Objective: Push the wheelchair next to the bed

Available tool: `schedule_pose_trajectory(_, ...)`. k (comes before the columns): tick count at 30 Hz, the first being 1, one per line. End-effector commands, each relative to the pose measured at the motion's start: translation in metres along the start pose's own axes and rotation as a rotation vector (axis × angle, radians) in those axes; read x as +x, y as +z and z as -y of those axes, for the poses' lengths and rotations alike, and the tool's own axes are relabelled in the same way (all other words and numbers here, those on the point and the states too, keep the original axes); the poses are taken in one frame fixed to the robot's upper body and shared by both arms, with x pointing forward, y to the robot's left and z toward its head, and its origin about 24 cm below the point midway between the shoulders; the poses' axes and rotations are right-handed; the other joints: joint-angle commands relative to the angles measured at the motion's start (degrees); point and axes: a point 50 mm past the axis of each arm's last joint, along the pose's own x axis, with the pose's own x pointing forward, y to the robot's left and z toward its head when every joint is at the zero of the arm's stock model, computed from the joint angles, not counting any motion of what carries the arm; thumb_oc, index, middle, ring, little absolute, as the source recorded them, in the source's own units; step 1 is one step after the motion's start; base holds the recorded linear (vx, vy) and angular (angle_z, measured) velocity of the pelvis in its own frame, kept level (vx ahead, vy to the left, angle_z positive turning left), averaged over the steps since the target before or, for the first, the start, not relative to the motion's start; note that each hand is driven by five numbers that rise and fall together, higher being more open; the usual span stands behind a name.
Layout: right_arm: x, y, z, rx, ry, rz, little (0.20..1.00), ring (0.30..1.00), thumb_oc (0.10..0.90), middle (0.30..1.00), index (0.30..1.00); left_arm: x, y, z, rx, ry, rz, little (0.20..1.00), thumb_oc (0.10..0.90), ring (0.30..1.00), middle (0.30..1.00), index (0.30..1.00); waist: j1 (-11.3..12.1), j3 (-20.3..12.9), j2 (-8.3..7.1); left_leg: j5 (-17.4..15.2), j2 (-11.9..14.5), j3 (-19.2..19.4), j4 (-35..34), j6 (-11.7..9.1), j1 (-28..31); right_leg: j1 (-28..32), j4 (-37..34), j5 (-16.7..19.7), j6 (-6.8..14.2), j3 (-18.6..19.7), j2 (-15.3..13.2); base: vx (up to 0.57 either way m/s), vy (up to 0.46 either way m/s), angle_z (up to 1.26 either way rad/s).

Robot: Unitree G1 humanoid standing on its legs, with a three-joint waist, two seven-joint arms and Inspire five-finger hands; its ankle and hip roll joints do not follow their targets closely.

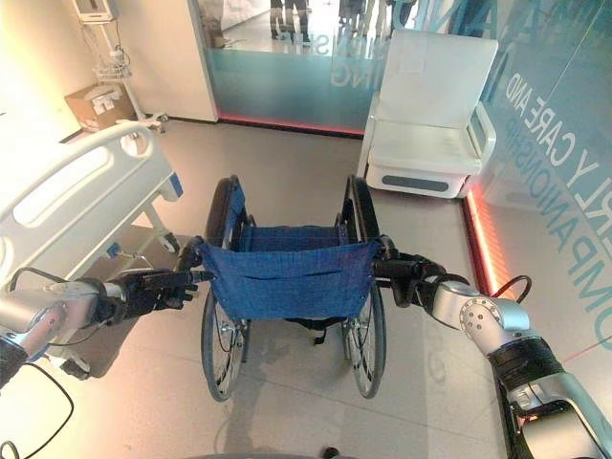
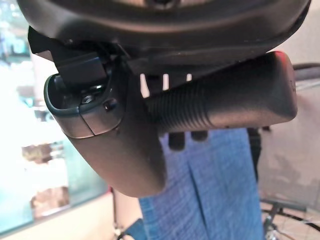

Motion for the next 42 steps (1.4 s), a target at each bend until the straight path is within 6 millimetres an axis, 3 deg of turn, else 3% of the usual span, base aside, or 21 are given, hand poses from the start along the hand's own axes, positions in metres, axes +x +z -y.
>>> schedule_pose_trajectory(1, -0.008, -0.027, -0.070, 0.033, 0.402, -0.056, 0.300, 0.300, 0.400, 0.300, 0.300, -0.022, 0.069, -0.018, 0.069, 0.169, 0.334, 0.900, 0.800, 0.900, 0.900, 0.900, 2.12, -2.38, 0.12, -0.22, -3.17, 2.38, 0.20, -0.77, -1.95, 2.33, 0.13, -2.13, 3.47, -2.02, -0.84, 0.00, 0.000, 0.00)
schedule_pose_trajectory(10, -0.009, -0.032, -0.075, 0.034, 0.411, -0.060, 0.300, 0.300, 0.400, 0.300, 0.300, -0.020, 0.074, -0.007, -0.005, 0.210, 0.412, 0.900, 0.800, 0.900, 0.900, 0.900, 2.00, -2.28, -0.09, -0.24, -3.05, 2.19, 0.20, -0.74, -2.01, 2.38, 0.13, -2.33, 3.33, -1.83, -0.85, 0.00, 0.000, 0.00)
schedule_pose_trajectory(17, -0.008, -0.044, -0.078, 0.042, 0.413, -0.067, 0.300, 0.300, 0.400, 0.300, 0.300, -0.010, 0.054, -0.005, -0.049, 0.314, 0.350, 0.900, 0.800, 0.900, 0.900, 0.900, 1.96, -2.12, -0.46, -0.25, -3.00, 1.99, 0.20, -0.68, -1.97, 2.46, 0.13, -2.51, 3.17, -1.79, -0.81, 0.00, -0.001, 0.00)
schedule_pose_trajectory(25, -0.007, -0.044, -0.082, 0.046, 0.412, -0.063, 0.300, 0.300, 0.400, 0.300, 0.300, -0.002, 0.041, -0.004, -0.085, 0.347, 0.283, 0.900, 0.800, 0.900, 0.900, 0.900, 2.02, -1.94, -0.39, -0.17, -2.92, 1.98, 0.20, -0.77, -1.78, 2.74, 0.13, -2.54, 3.19, -2.01, -0.87, 0.00, 0.000, 0.00)
schedule_pose_trajectory(35, -0.006, -0.054, -0.085, 0.047, 0.406, -0.068, 0.300, 0.300, 0.400, 0.300, 0.300, 0.012, 0.019, 0.022, -0.485, 0.348, 0.189, 0.900, 0.800, 0.900, 0.900, 0.900, 2.06, -1.42, -0.36, -0.08, -2.82, 1.85, 0.20, -0.81, -1.45, 3.15, 0.13, -2.60, 3.26, -2.60, -1.03, 0.00, 0.000, 0.00)
schedule_pose_trajectory(42, -0.006, -0.053, -0.090, 0.047, 0.404, -0.058, 0.300, 0.300, 0.400, 0.300, 0.300, 0.013, 0.020, 0.028, -0.478, 0.351, 0.226, 0.900, 0.800, 0.900, 0.900, 0.900, 2.27, -1.18, -0.43, -0.02, -2.77, 1.65, 0.20, -0.86, -1.37, 3.34, 0.13, -2.64, 3.19, -2.98, -1.08, 0.00, 0.000, 0.00)
